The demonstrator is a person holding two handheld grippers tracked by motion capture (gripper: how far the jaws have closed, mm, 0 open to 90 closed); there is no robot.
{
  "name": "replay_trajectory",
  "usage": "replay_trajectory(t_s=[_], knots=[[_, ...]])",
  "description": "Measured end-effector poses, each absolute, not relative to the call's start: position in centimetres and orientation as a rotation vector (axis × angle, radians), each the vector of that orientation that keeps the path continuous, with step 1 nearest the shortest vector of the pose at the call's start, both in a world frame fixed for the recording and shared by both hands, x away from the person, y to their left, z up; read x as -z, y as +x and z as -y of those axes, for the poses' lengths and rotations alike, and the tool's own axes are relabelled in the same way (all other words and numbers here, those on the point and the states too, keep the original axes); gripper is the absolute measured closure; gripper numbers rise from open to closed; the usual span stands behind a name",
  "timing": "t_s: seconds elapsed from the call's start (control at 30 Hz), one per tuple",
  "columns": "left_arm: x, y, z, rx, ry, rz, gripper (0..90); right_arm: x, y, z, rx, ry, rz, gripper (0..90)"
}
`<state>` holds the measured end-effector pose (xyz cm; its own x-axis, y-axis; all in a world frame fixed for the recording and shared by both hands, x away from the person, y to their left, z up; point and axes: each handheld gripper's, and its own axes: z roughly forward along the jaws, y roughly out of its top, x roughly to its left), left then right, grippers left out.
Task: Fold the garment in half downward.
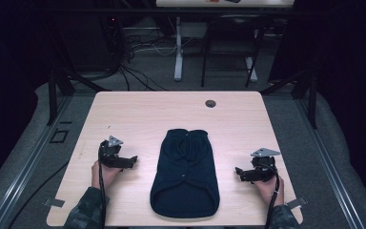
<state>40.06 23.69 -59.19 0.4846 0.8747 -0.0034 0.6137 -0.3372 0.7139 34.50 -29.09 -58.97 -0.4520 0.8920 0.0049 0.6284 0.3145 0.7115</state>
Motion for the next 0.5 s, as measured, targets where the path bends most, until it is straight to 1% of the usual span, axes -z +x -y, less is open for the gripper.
replay_trajectory(t_s=[0.5], knots=[[59.20, 40.10, -23.60, -0.510, 2.069, -1.230, 0.0, 58.90, 34.53, 29.08, -0.916, 1.351, -2.203, 0.2]])
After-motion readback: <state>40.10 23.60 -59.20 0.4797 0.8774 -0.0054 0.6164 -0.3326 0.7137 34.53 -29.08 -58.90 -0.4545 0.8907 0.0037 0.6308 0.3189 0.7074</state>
